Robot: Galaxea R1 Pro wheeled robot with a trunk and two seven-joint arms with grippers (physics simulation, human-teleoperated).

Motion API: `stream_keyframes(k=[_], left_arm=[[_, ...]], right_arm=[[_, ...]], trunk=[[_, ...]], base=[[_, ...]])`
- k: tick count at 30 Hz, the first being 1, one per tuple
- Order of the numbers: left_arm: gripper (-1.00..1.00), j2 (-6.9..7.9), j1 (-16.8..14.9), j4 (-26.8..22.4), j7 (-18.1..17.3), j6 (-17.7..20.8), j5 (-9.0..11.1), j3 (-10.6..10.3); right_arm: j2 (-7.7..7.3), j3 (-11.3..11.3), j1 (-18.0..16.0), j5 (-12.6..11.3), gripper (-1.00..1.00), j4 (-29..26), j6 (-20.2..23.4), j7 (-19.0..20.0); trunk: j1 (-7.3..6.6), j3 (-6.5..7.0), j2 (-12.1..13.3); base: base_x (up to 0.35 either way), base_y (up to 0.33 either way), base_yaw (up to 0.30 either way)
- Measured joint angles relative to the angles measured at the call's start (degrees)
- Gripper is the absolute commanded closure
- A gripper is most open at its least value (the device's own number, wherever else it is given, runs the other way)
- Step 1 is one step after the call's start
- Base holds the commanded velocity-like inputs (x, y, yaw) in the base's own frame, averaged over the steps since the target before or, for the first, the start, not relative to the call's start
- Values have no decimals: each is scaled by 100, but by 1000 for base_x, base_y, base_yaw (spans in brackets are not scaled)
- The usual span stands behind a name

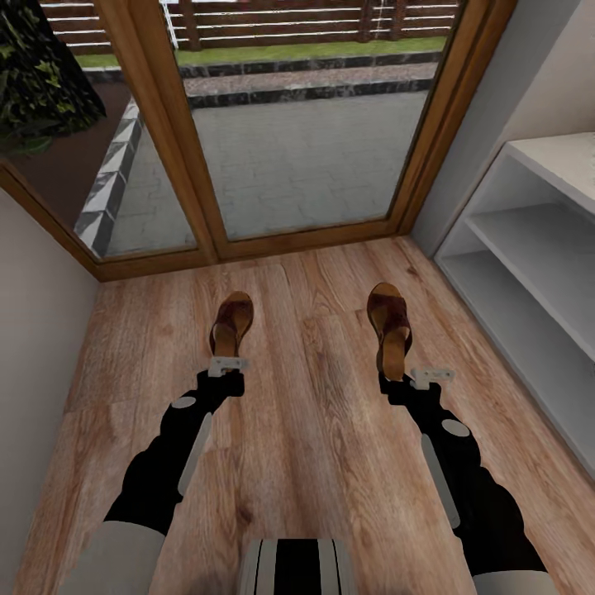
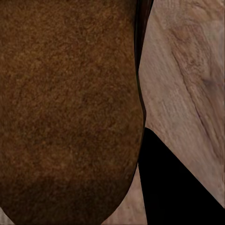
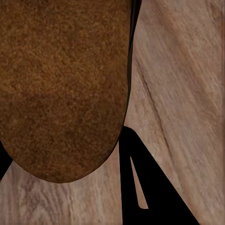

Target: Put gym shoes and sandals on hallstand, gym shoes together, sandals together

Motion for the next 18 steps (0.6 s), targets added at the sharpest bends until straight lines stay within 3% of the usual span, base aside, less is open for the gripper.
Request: stream_keyframes(k=[2,12,18], left_arm=[[100,1,-1,6,5,13,-28,-180],[100,1,-1,25,5,22,3,-209],[100,1,-1,27,5,24,186,-211]], right_arm=[[0,-19,0,-30,100,2,-13,4],[1,8,0,-31,100,3,-18,4],[7,26,0,-1,100,17,-18,2]], trunk=[[-5,44,3],[-31,336,16],[-47,526,24]], base=[[0,0,0],[0,0,0],[0,0,0]])
